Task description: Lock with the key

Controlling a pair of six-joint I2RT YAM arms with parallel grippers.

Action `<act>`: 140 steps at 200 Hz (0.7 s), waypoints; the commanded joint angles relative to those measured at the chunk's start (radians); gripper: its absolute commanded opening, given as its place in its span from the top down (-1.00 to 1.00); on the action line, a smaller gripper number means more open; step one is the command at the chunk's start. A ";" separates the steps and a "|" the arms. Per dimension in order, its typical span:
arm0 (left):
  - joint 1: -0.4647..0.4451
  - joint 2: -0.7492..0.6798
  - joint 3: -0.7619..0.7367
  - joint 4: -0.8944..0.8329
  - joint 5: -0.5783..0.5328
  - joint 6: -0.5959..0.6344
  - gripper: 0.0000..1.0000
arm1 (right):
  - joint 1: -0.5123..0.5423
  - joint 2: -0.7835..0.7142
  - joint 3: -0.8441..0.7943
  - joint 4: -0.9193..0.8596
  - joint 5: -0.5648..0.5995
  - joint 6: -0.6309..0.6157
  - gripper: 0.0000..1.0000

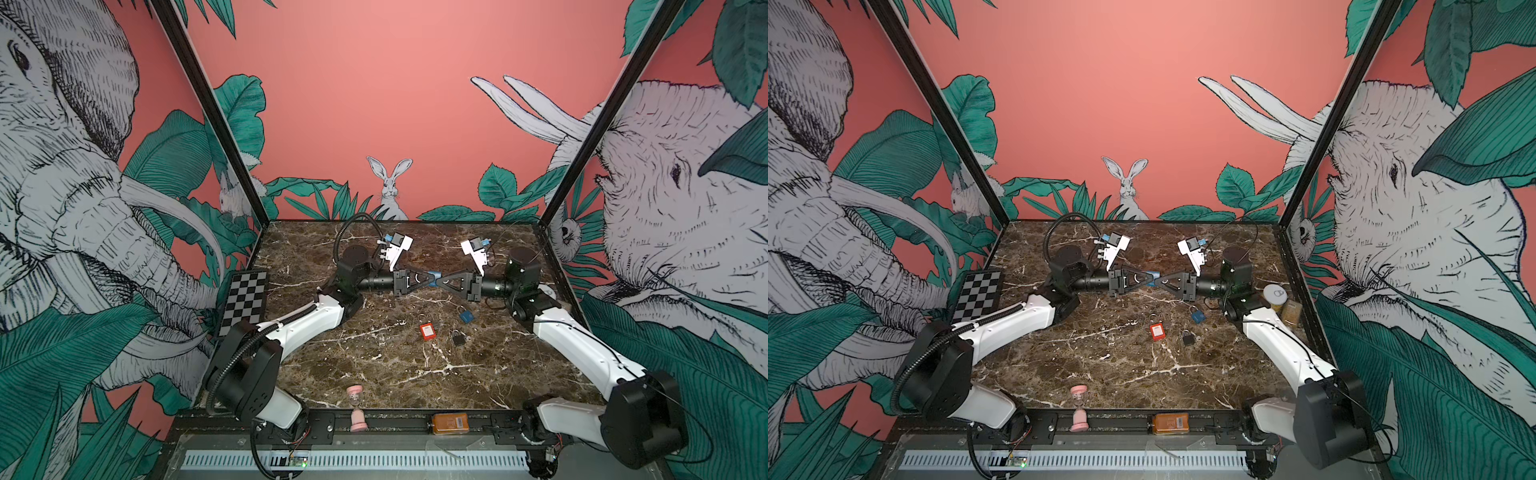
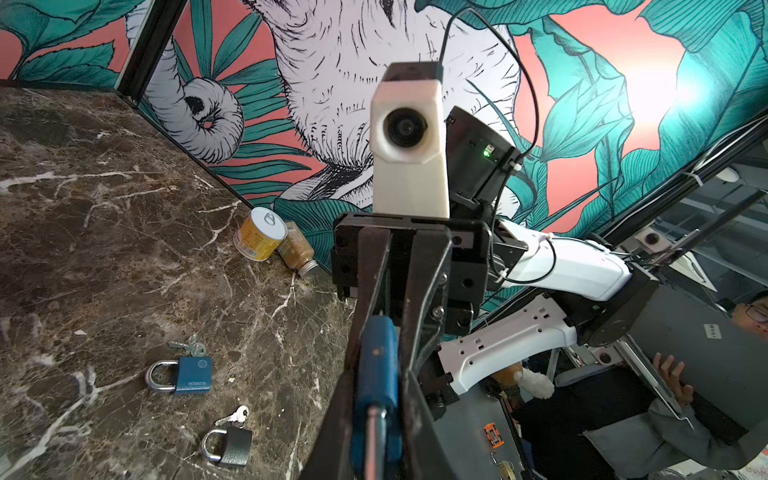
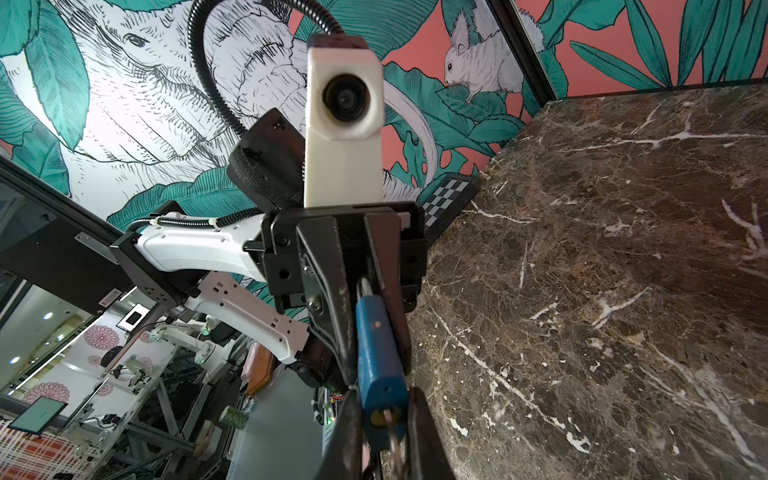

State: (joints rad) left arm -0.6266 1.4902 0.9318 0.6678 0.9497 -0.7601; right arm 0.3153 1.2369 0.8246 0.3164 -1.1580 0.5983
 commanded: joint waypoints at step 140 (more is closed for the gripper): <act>0.008 -0.050 -0.014 0.049 -0.015 0.008 1.00 | -0.047 -0.059 -0.010 0.023 0.029 0.016 0.37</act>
State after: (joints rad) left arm -0.6247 1.4899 0.9249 0.6640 0.9306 -0.7555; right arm 0.2646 1.1706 0.8207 0.2604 -1.1000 0.5884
